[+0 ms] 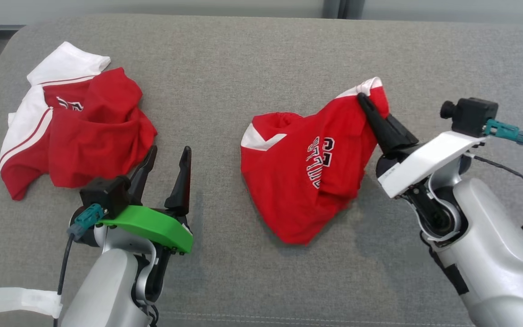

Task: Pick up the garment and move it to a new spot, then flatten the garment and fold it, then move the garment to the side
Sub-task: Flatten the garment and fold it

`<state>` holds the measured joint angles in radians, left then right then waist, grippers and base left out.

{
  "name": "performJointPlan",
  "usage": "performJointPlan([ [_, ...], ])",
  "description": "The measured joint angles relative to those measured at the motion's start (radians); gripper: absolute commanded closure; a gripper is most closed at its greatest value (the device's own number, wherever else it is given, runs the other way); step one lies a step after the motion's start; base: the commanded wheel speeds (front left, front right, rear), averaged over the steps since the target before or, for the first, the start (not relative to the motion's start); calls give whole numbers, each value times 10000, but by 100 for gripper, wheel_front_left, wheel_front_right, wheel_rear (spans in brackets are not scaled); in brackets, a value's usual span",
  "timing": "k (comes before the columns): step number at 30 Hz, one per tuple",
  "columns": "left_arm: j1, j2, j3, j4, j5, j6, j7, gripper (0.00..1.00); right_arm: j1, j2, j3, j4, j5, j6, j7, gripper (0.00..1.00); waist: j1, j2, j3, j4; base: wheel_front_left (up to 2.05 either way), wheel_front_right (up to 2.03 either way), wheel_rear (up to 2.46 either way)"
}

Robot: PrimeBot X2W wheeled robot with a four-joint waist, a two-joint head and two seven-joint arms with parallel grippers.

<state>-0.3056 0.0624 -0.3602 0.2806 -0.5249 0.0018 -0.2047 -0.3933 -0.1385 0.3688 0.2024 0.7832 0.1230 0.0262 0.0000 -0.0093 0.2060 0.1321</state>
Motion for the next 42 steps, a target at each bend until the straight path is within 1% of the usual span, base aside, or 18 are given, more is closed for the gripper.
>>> performJointPlan([
  [4,2,190,29,-48,2,0,0,0,-51,-765,-130,-368,-479,0,-428,100,0,0,-73,-315,0,0,0],
  [6,7,232,38,-111,2,31,0,0,-50,-1218,-504,-633,-554,0,-750,100,0,0,-129,-594,0,0,0],
  [11,29,274,36,-245,2,31,61,0,107,-1835,-1028,-746,-715,0,-1106,100,0,0,-219,-1123,0,0,0],
  [15,53,291,19,-309,2,46,192,0,743,-2359,-1361,-439,-999,-4,-1273,100,0,0,-282,-1562,0,0,0],
  [19,154,303,-79,-360,2,104,297,0,1483,-2897,-1680,173,-1189,-203,-1348,100,0,0,-308,-1965,0,0,0],
  [20,164,303,-151,-385,2,104,387,0,1697,-3003,-1730,347,-1187,-205,-1358,100,0,1,-304,-2048,0,0,0],
  [25,162,236,-564,-585,8,100,679,0,2505,-3014,-1603,1227,-1168,-192,-1356,100,0,0,-112,-2276,0,0,0],
  [30,111,230,-671,-704,94,98,813,0,2617,-2982,-1494,1837,-1175,-192,-1411,100,0,0,150,-2324,0,0,0],
  [31,66,236,-706,-708,115,84,865,0,2617,-2961,-1475,1973,-1185,-194,-1413,76,0,0,216,-2333,0,0,0],
  [32,-21,236,-761,-711,142,73,903,0,2617,-2903,-1476,2098,-1183,-203,-1415,37,0,0,283,-2342,0,0,0],
  [33,-115,230,-805,-746,188,71,907,0,2617,-2823,-1482,2213,-1183,-205,-1450,0,0,0,344,-2348,0,0,0],
  [35,-282,230,-830,-784,268,71,907,0,2604,-2617,-1509,2353,-1149,-240,-1595,0,0,0,453,-2360,0,0,0],
  [37,-354,230,-872,-779,286,54,909,0,2583,-2445,-1611,2445,-1133,-372,-1776,0,0,0,516,-2375,0,0,0],
  [38,-366,228,-907,-767,286,-13,911,0,2582,-2399,-1670,2487,-1126,-385,-1870,0,0,0,528,-2380,0,0,0],
  [42,-378,211,-938,-629,284,-31,907,0,2565,-2219,-2100,2571,-949,-575,-2403,0,0,0,442,-2387,0,0,0],
])
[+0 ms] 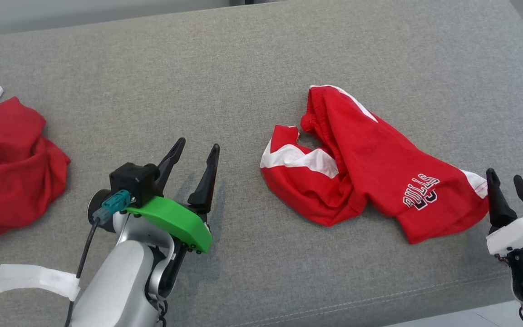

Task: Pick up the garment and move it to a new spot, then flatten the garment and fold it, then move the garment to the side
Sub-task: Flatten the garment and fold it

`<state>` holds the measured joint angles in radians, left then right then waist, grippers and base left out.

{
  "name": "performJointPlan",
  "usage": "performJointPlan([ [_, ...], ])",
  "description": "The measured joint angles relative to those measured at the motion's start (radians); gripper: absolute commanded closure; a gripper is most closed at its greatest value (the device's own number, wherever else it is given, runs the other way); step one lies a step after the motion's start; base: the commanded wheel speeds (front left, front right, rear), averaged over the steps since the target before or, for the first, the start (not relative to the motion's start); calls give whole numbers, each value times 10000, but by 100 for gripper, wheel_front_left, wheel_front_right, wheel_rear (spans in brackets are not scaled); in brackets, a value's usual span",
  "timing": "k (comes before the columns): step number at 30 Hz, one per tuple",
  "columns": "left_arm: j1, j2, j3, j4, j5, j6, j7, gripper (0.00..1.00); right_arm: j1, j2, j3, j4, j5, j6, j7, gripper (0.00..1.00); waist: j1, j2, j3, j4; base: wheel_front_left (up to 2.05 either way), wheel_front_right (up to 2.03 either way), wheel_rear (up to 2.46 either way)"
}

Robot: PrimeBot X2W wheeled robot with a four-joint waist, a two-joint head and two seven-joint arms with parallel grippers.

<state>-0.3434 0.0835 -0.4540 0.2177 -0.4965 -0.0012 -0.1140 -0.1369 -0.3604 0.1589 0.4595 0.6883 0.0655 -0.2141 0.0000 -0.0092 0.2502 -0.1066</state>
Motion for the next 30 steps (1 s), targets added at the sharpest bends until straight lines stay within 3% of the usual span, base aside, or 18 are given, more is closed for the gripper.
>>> performJointPlan([
  [7,3,-25,-12,48,-15,-81,-8,0,-186,742,-529,-249,610,-25,-291,0,0,0,-276,-82,0,0,0],
  [22,-54,-36,-731,19,17,-288,895,0,-130,1127,-163,27,895,134,-211,0,0,0,-100,-529,0,0,0],
  [30,-1394,-100,-991,-54,192,-328,1670,0,-340,1457,167,222,1003,153,309,0,0,0,328,-711,0,0,0],
])
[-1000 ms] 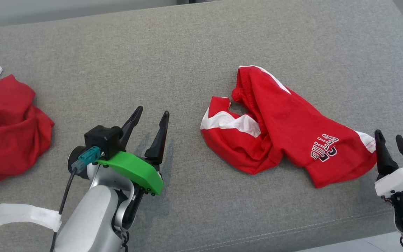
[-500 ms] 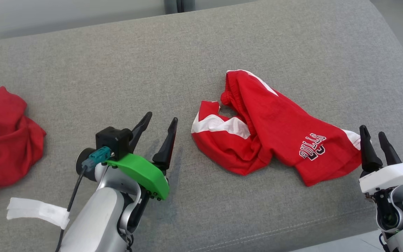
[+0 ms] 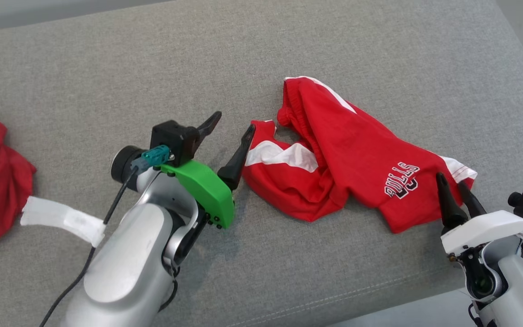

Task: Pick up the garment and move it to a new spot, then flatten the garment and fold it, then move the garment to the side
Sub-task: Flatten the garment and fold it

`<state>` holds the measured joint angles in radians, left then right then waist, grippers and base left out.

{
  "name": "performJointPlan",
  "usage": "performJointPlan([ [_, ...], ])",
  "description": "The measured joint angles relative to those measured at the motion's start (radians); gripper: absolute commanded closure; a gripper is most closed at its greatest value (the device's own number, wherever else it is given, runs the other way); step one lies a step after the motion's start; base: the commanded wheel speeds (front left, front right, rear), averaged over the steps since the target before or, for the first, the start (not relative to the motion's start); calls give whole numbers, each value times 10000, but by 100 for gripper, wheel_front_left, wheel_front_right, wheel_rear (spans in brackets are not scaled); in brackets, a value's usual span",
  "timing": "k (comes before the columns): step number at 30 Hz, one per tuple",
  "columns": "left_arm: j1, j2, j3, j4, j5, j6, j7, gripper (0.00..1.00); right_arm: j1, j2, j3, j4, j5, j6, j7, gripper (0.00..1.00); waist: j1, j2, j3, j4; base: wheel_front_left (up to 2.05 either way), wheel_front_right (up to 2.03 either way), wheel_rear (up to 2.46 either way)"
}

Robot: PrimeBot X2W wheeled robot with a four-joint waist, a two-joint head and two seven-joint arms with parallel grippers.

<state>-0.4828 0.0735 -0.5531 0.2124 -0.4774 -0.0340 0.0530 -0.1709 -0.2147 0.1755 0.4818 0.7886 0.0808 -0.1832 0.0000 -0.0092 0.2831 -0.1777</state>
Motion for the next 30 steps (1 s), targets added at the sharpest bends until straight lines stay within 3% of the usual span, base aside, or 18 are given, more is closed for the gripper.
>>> performJointPlan([
  [13,-1836,-270,-10,1072,-767,10,1728,0,-1017,499,56,167,100,38,67,0,0,0,720,-566,0,0,0],
  [21,-2745,-301,303,1774,-1406,341,2452,0,-1334,945,267,598,161,-29,98,0,0,0,1116,-1183,0,0,0],
  [30,-3383,-313,345,2510,-2539,604,3033,0,-1912,1231,671,769,224,194,65,2,0,0,1693,-1936,0,0,0],
])
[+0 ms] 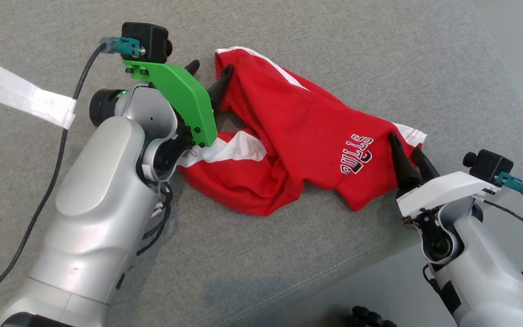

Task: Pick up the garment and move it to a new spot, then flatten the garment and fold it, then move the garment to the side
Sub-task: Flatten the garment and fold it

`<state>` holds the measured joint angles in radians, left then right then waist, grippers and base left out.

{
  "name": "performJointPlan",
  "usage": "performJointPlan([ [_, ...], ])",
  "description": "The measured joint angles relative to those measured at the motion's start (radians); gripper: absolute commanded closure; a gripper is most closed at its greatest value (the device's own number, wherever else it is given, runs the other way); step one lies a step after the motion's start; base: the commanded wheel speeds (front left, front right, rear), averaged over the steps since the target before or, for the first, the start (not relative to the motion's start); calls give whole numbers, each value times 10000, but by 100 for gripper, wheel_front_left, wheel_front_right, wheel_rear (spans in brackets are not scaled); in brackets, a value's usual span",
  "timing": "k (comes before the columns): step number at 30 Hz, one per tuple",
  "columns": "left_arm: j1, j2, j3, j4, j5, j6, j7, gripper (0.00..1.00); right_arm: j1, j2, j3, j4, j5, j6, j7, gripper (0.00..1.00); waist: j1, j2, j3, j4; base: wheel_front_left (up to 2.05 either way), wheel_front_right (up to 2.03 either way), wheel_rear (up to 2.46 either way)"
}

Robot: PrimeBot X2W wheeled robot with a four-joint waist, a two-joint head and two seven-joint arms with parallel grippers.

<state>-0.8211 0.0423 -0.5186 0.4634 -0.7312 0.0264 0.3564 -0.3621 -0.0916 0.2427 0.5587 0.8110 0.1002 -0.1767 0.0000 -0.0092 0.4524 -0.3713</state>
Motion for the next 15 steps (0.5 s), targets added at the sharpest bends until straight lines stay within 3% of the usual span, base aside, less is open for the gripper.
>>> performJointPlan([
  [1,1,0,-27,94,-255,0,86,0,-40,4,19,19,0,48,-2,9,0,0,44,-69,0,0,0],
  [2,4,0,-23,132,-585,0,127,0,-66,10,44,48,0,50,-36,9,0,0,82,-133,0,0,0],
  [3,4,4,-8,132,-982,4,130,0,-97,15,73,88,0,52,-52,19,0,0,114,-196,0,0,0],
  [7,-59,2,-40,244,-1327,132,136,0,-216,59,201,249,-8,79,-146,13,0,0,195,-417,0,0,0],
  [9,-150,4,-13,414,-1785,263,265,0,-225,84,232,318,-13,86,-169,16,0,0,207,-504,0,0,0],
  [13,-222,4,-27,491,-2604,311,382,0,-239,111,270,443,-13,136,-249,39,0,0,213,-599,0,0,0],
  [14,-255,4,-13,487,-2665,313,332,0,-242,117,290,477,-13,136,-249,50,0,0,215,-616,0,0,0],
  [15,-300,4,-2,483,-2846,320,255,0,-244,123,311,510,-13,138,-253,53,0,0,220,-632,0,0,0],
])
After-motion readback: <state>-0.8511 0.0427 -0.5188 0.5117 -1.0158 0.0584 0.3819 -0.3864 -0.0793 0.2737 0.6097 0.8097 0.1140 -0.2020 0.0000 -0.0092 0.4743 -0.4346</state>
